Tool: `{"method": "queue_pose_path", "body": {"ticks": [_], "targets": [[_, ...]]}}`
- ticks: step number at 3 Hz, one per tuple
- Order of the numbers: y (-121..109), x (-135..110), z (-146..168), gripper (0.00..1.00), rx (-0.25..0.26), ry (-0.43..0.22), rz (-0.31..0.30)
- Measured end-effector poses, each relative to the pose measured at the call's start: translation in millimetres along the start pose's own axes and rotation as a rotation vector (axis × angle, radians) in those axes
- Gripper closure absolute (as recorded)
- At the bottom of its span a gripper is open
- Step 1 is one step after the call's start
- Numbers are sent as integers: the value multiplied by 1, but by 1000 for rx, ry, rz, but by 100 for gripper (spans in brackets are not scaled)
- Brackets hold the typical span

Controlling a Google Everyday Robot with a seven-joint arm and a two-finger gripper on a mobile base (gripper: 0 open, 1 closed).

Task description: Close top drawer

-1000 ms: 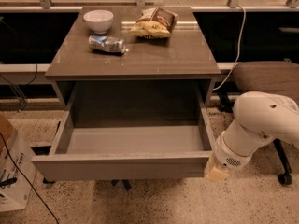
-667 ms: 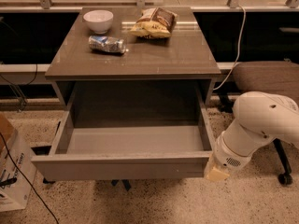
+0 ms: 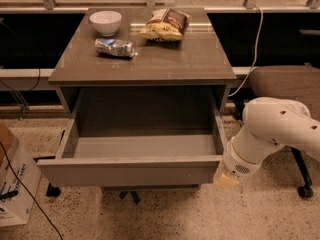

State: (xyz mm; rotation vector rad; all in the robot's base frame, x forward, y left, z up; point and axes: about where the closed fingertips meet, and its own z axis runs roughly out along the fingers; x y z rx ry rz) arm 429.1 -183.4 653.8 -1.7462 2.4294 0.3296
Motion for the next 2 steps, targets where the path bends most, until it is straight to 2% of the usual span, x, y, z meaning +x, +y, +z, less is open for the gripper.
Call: {"method": "queue_pose_path", "body": {"ticks": [1,2], "targets": [[-26,-32,10,100,48,-28,-49],[-25,-32,10,100,54,-28,-47]]}}
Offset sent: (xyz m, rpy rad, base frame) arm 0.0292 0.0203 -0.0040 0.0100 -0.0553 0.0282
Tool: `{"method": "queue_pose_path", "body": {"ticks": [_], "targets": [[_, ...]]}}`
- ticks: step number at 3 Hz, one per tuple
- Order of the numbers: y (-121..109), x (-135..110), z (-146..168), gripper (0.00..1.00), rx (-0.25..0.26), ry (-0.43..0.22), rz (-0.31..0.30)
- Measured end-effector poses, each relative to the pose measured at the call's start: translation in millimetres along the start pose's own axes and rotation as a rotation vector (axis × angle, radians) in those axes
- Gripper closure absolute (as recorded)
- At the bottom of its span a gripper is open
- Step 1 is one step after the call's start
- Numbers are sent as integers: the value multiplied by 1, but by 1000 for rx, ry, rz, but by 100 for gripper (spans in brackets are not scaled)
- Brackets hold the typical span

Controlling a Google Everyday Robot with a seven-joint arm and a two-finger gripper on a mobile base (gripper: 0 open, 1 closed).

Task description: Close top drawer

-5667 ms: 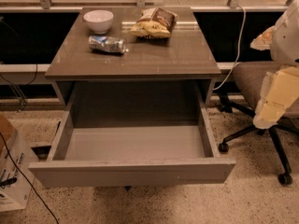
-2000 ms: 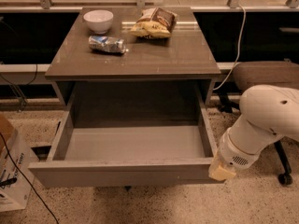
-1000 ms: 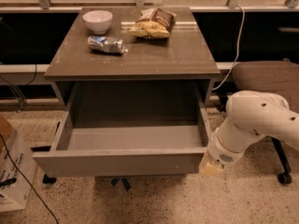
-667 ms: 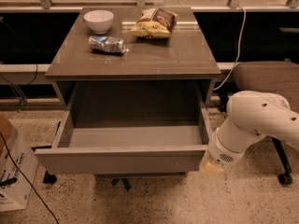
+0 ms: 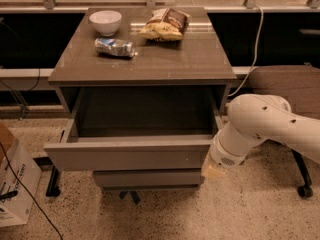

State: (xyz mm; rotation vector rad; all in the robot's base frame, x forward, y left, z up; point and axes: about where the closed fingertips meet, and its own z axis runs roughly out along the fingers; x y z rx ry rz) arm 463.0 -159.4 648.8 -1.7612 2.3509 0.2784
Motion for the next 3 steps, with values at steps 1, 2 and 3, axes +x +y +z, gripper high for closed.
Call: {"method": "queue_pose_path", "body": {"ticks": [1,2,3], "targets": [[-7,-4,2,100,39,-1,10],[-37,-23,9,100,123,-9,-12],[-49,-27,10,100,151,-15,-19]]}}
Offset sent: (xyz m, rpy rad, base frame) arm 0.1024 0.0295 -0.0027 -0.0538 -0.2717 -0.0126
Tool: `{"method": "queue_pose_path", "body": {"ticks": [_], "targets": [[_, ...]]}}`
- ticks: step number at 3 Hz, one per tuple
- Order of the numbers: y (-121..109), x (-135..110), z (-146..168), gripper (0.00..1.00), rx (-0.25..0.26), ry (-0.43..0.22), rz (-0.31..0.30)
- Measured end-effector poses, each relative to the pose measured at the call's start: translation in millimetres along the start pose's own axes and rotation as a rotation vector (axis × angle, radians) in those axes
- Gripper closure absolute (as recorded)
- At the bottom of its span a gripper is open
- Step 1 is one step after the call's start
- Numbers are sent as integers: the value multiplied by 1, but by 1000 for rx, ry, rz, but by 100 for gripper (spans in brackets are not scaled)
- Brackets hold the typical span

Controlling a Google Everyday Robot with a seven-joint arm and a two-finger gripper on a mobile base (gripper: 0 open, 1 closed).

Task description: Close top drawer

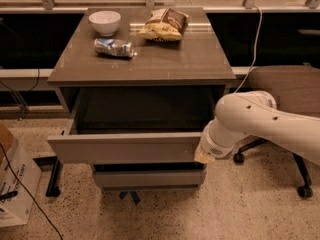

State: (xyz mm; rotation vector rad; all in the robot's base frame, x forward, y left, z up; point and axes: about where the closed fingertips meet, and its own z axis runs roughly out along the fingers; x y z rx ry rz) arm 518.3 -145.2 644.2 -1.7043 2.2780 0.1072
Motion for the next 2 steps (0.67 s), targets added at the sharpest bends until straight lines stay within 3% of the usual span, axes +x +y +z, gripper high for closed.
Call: {"method": "queue_pose_path", "body": {"ticks": [1,2], "targets": [[-36,-10,4,100,61,-44,-9],[-36,-11,4,100,61,-44,-8]]}}
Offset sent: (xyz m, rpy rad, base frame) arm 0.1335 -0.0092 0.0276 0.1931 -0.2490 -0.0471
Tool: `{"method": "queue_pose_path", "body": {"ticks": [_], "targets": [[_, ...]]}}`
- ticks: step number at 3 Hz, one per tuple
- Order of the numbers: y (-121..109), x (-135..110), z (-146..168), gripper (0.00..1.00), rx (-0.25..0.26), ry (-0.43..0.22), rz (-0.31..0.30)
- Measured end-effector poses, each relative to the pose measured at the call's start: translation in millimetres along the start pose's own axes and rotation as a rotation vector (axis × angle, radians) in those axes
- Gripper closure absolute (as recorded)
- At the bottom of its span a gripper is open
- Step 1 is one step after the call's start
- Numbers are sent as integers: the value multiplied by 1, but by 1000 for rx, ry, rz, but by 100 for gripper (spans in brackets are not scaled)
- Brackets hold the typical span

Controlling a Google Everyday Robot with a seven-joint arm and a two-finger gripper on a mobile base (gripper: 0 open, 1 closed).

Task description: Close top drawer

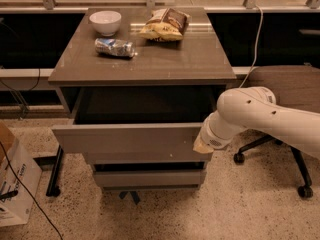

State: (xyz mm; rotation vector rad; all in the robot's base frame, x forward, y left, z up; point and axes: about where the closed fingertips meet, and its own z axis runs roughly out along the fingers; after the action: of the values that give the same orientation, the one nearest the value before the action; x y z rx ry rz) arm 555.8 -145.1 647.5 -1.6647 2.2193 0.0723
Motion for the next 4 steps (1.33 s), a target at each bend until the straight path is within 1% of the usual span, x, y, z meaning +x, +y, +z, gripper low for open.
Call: {"method": "queue_pose_path", "body": {"ticks": [1,2,4], "targets": [[-35,-10,-1,100,49,-80,13],[-43,-13,-1,88,62,-101,16],[-42,-13,1,42,57,-101,14]]}}
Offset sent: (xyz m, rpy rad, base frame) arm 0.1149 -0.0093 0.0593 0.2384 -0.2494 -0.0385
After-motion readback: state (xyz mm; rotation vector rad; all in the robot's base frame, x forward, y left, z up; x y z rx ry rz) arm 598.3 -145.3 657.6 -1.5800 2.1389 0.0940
